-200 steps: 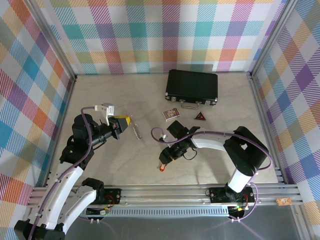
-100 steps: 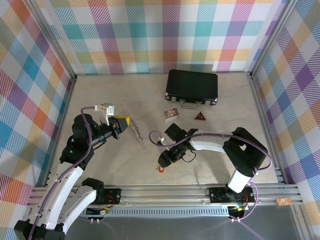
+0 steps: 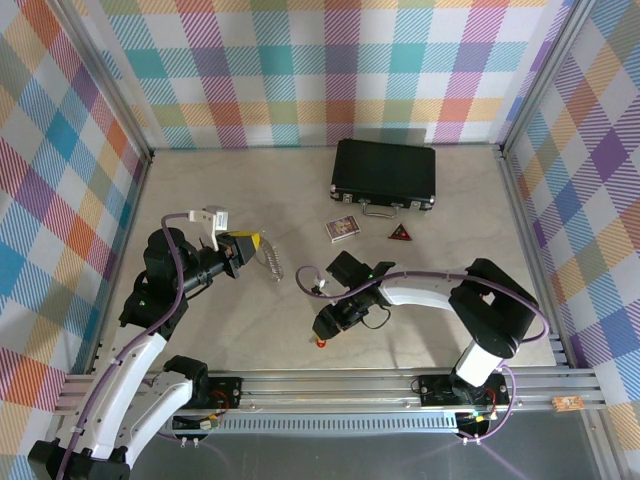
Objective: Put the keys on the keyring
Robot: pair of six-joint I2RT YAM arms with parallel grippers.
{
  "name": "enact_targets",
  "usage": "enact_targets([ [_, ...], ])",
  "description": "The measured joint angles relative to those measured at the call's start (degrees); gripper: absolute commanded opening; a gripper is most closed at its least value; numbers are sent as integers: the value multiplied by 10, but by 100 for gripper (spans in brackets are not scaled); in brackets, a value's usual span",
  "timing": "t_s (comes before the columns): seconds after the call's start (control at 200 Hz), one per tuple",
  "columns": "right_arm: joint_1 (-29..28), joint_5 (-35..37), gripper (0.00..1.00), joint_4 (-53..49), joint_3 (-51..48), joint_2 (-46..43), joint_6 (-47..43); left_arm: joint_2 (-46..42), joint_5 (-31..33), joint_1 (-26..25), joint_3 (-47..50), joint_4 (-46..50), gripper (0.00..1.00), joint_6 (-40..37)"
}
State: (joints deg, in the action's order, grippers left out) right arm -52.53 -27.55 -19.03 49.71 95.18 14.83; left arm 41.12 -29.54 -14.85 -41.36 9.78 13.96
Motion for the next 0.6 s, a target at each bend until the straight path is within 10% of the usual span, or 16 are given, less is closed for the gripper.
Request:
enact_targets([
  [0.595, -29, 115, 60, -35, -20, -103, -97, -5, 0, 0, 5, -11, 0, 2],
])
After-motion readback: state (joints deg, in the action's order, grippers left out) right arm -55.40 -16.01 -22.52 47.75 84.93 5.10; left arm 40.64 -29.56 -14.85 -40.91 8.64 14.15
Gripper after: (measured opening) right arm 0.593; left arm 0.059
